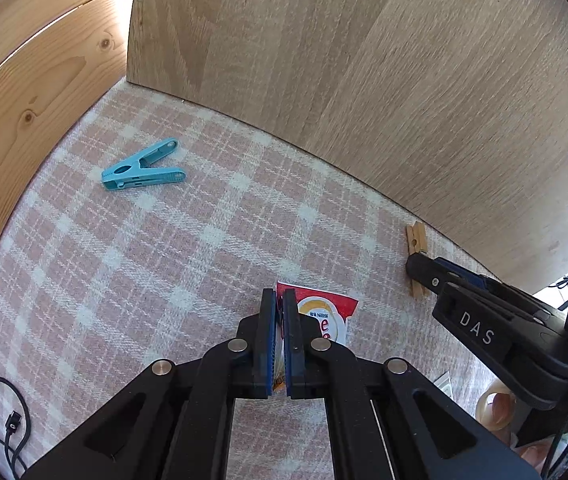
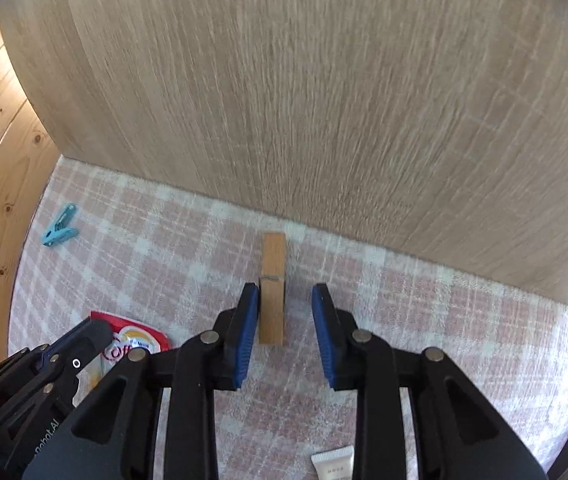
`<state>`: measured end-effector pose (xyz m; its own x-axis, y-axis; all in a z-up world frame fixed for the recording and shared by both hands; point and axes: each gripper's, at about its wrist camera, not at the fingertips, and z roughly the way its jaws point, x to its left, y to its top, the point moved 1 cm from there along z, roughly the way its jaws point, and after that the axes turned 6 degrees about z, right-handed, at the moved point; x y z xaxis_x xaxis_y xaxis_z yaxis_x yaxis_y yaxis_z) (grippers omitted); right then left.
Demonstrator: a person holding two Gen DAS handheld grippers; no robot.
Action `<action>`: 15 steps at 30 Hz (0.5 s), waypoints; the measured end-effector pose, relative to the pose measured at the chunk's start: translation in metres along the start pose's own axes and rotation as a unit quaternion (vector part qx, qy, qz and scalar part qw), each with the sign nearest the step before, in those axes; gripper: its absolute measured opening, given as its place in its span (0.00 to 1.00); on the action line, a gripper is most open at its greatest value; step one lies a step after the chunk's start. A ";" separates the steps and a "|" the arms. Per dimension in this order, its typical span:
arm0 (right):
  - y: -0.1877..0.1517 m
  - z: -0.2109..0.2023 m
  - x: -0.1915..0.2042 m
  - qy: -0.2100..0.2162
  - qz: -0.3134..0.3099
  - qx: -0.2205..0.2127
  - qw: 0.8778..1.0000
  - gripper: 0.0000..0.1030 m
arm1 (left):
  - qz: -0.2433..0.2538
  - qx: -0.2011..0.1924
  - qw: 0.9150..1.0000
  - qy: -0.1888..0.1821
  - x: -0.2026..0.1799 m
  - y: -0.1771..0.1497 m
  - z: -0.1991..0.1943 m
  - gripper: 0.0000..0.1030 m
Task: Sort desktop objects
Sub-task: 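Carry the coffee packet and wooden clothespin into the black tray and release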
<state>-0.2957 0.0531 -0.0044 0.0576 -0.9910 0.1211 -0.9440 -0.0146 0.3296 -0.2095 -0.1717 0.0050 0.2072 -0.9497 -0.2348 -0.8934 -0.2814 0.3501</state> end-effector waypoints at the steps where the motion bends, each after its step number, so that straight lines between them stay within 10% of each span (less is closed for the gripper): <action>1: 0.000 -0.001 0.000 0.005 0.002 0.004 1.000 0.14 | 0.000 -0.001 1.000 0.001 0.001 -0.001 -0.002 0.02; 15: -0.033 -0.092 -0.038 0.034 0.044 -0.044 0.997 0.13 | 0.017 -0.041 0.999 0.001 0.001 -0.031 -0.079 0.01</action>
<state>-0.2370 0.1035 0.0661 -0.0004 -0.9767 0.2148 -0.9144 0.0873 0.3954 -0.1501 -0.1746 0.0650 0.1787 -0.9592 -0.2190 -0.8647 -0.2593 0.4302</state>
